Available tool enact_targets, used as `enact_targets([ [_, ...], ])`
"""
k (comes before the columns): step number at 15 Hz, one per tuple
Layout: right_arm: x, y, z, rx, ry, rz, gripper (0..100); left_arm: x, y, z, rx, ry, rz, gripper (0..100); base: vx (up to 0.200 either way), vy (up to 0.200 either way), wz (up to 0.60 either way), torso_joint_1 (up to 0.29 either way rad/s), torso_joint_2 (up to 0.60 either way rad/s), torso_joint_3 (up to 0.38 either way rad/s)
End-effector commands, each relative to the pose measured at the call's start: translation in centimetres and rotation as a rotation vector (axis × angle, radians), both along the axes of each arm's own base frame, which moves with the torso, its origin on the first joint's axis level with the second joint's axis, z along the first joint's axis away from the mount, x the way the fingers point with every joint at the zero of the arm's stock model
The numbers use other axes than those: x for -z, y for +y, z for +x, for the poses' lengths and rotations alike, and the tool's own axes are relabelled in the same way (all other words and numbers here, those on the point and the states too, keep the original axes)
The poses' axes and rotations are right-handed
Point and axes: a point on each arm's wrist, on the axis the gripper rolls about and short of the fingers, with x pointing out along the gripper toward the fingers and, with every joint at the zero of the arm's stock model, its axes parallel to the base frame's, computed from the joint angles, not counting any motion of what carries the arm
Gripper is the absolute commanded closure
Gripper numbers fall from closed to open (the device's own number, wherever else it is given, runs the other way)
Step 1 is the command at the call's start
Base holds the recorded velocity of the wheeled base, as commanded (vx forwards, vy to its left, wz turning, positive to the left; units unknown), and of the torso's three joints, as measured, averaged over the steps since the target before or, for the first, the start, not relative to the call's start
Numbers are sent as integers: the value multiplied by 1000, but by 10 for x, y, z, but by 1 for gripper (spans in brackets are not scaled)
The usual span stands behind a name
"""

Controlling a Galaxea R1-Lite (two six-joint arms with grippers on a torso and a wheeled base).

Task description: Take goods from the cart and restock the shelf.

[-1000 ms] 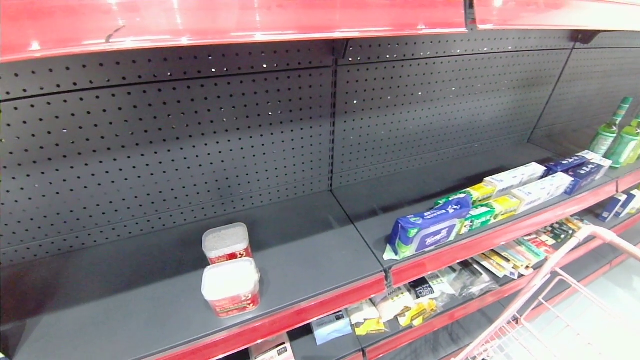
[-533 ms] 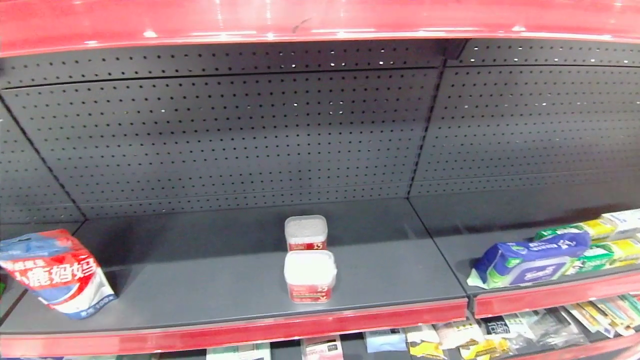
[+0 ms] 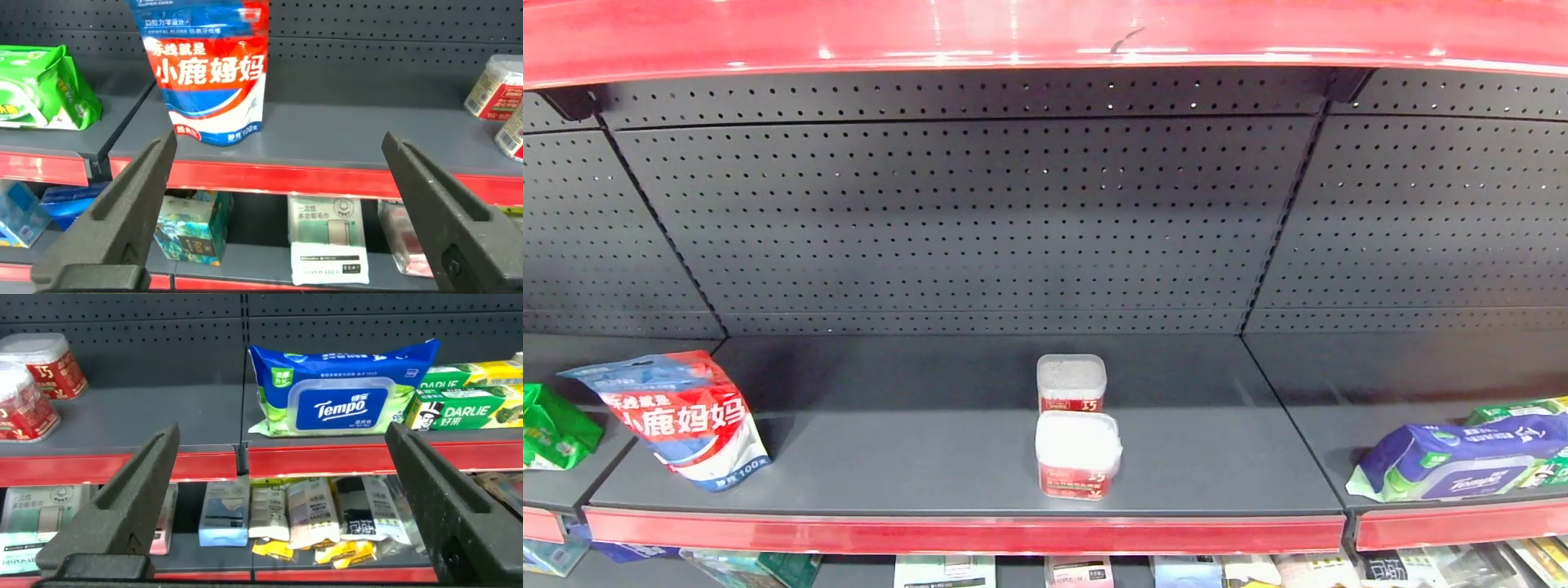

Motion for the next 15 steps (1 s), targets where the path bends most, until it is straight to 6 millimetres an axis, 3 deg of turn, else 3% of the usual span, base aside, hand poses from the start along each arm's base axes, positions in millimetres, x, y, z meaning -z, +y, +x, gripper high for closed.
enact_targets([
  [1,0,0,0,0,1,-1,0,0,0,0,-2,3,-1,0,0,0,0,0,0,0],
  [15,0,0,0,0,1,1,0,0,0,0,-2,-1,-1,0,0,0,0,0,0,0],
])
